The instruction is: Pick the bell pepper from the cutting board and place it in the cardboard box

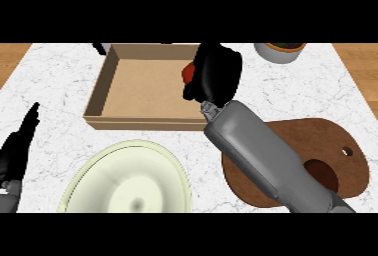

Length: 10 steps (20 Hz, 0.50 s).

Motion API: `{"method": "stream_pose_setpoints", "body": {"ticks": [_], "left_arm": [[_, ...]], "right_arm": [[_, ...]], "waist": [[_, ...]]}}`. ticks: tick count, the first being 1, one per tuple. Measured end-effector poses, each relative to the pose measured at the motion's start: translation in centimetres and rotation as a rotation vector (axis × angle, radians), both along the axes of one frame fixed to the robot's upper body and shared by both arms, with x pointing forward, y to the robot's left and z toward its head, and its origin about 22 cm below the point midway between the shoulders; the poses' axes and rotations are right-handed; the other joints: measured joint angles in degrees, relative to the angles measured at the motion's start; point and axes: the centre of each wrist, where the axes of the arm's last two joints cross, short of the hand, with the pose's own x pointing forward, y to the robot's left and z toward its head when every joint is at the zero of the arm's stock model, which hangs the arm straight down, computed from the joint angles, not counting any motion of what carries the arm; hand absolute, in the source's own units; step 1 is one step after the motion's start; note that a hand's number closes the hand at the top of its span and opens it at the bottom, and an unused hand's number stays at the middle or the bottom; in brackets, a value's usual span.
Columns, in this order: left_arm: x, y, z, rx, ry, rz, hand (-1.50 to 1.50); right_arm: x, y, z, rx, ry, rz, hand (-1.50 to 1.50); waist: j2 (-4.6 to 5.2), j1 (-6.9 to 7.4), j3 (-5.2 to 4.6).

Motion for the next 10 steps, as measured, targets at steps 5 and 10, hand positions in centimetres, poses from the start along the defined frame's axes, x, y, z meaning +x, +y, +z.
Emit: {"method": "stream_pose_setpoints", "body": {"ticks": [5, 10], "left_arm": [[1.0, -1.1, 0.5, -0.004, -0.021, -0.039, 0.00], [2.0, -1.9, 1.1, 0.001, -0.040, -0.061, 0.00]], "right_arm": [[0.0, 2.3, 3.5, 0.024, -0.064, -0.016, 1.50], [2.1, 2.4, 5.1, 0.078, -0.053, -0.058, 1.50]], "waist": [[1.15, 2.24, 0.14], [2.01, 3.62, 0.19]]}}
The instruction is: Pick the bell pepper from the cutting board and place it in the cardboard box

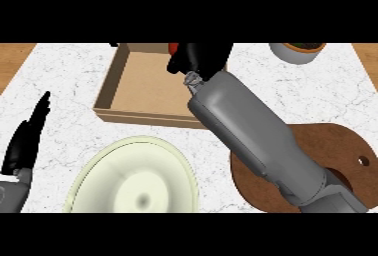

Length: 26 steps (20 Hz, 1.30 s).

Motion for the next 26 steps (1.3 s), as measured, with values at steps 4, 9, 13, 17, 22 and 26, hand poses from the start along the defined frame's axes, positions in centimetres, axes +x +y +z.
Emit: {"method": "stream_pose_setpoints", "body": {"ticks": [4, 9, 13, 17, 22, 26], "left_arm": [[0.8, -0.7, 0.0, -0.002, -0.008, -0.015, 0.00], [0.9, -0.6, 0.0, 0.000, -0.012, -0.040, 0.00], [0.9, -1.0, 0.0, 0.000, -0.016, -0.050, 0.00], [1.1, -1.0, 0.2, 0.005, -0.028, -0.060, 0.00], [1.5, -1.7, 0.4, 0.001, -0.031, -0.071, 0.00], [1.9, -1.6, 0.8, -0.002, -0.034, -0.072, 0.00]], "right_arm": [[1.8, -0.4, 0.5, 0.052, 0.014, -0.023, 1.50], [4.2, -1.6, -0.5, 0.100, 0.042, -0.072, 1.50], [5.7, -2.6, -1.7, 0.119, 0.072, -0.125, 1.50], [6.7, -3.9, -3.0, 0.195, 0.104, -0.179, -1.50], [7.3, -5.0, -4.2, 0.309, 0.134, -0.229, -1.50], [7.5, -5.3, -4.9, 0.347, 0.093, -0.231, -1.50]], "waist": [[0.49, 0.62, 0.00], [1.03, 1.77, -0.01], [1.33, 2.46, -0.01], [1.67, 2.95, 0.02], [1.95, 3.61, 0.06], [1.98, 3.62, 0.08]]}}
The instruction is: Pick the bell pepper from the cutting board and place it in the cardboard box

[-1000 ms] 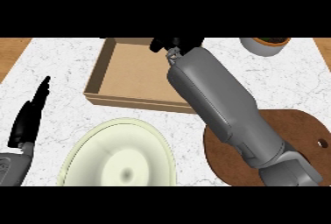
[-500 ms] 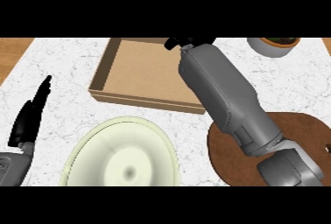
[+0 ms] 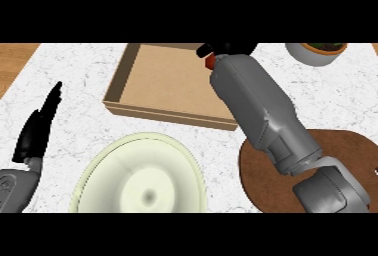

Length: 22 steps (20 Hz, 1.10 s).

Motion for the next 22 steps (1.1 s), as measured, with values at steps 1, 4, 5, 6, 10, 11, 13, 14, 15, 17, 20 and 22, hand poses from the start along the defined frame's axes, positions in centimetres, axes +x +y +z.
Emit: {"method": "stream_pose_setpoints", "body": {"ticks": [1, 4, 5, 6, 10, 11, 13, 14, 15, 17, 20, 22], "left_arm": [[0.0, -0.1, 0.0, -0.002, 0.002, 0.000, 0.00], [0.0, 0.0, 0.0, -0.002, 0.004, 0.001, 0.00], [-0.1, 0.1, -0.2, 0.002, 0.007, 0.007, 0.00], [-0.2, 0.2, -0.2, 0.001, 0.010, 0.013, 0.00], [-0.4, 0.5, -0.6, 0.002, 0.015, 0.023, 0.00], [-0.5, 0.5, -0.8, -0.001, 0.018, 0.020, 0.00], [-0.7, 0.8, -1.1, 0.003, 0.024, 0.033, 0.00], [-0.8, 1.0, -1.1, 0.001, 0.026, 0.036, 0.00], [-1.1, 1.2, -1.1, 0.000, 0.027, 0.040, 0.00], [-1.3, 1.5, -1.3, -0.003, 0.030, 0.052, 0.00], [-2.4, 2.1, -1.9, -0.007, 0.044, 0.074, 0.00], [-3.1, 2.9, -2.1, -0.004, 0.053, 0.096, 0.00]], "right_arm": [[0.0, -0.1, -0.2, -0.003, -0.021, -0.004, -1.50], [0.1, -0.2, -0.5, -0.010, -0.108, -0.004, -1.50], [0.0, -0.2, -0.7, -0.011, -0.141, -0.007, -1.50], [0.1, -0.2, -0.5, -0.004, -0.175, -0.010, -1.50], [0.1, 0.1, 0.5, 0.038, -0.300, -0.033, -1.50], [0.1, 0.0, 0.4, 0.047, -0.326, -0.041, -1.50], [0.0, -0.1, 0.2, 0.069, -0.369, -0.051, -1.50], [0.0, -0.2, 0.1, 0.079, -0.387, -0.054, -1.50], [-0.1, -0.2, 0.0, 0.093, -0.402, -0.055, -1.50], [-0.4, -0.3, -0.4, 0.110, -0.426, -0.058, -1.50], [-0.9, -0.4, -1.4, 0.130, -0.439, -0.072, -1.50], [-1.4, -0.5, -2.2, 0.142, -0.438, -0.078, -1.50]], "waist": [[0.01, 0.17, 0.00], [-0.11, 0.02, 0.00], [-0.18, -0.15, 0.00], [-0.30, -0.40, 0.00], [-0.67, -1.15, -0.01], [-0.84, -1.25, -0.02], [-1.14, -1.86, 0.00], [-1.28, -2.14, 0.01], [-1.48, -2.40, 0.02], [-1.86, -3.06, 0.02], [-2.46, -4.22, 0.01], [-2.94, -5.46, 0.01]]}}
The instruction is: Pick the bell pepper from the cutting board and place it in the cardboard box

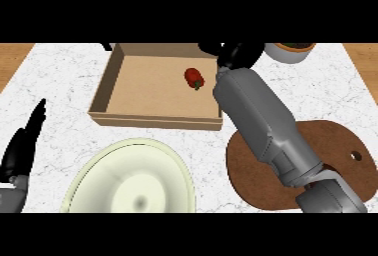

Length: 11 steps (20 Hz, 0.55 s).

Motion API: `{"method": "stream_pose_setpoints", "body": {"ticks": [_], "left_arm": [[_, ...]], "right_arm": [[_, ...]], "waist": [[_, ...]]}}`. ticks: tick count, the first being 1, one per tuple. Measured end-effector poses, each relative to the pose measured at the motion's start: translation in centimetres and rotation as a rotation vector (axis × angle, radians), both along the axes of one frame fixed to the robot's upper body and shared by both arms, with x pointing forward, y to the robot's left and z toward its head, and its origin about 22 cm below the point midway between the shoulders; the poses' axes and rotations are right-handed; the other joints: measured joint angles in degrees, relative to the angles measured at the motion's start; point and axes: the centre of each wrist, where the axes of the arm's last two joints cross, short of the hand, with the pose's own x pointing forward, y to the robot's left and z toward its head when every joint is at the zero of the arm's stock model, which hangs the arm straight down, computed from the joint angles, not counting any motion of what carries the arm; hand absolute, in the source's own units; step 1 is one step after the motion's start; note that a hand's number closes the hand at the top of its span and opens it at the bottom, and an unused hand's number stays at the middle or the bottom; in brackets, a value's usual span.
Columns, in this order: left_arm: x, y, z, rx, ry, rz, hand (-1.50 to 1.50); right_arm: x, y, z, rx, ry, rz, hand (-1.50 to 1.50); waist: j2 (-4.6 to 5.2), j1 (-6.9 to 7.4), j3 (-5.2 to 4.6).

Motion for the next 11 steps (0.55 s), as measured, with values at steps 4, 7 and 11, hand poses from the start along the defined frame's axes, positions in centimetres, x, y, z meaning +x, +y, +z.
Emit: {"method": "stream_pose_setpoints", "body": {"ticks": [4, 7, 11], "left_arm": [[-0.8, 0.6, -0.3, 0.008, 0.014, 0.039, 0.00], [-1.4, 1.2, -0.6, 0.011, 0.017, 0.062, 0.00], [-1.9, 1.8, -0.5, 0.006, 0.022, 0.085, 0.00]], "right_arm": [[-1.2, -0.1, -1.3, 0.018, -0.001, 0.001, -1.50], [-2.7, -0.5, -2.8, 0.026, 0.005, 0.008, -1.50], [-5.4, -0.9, -4.5, 0.046, 0.020, 0.036, -1.50]], "waist": [[-0.75, -2.13, -0.01], [-1.14, -3.57, -0.02], [-1.48, -4.80, -0.01]]}}
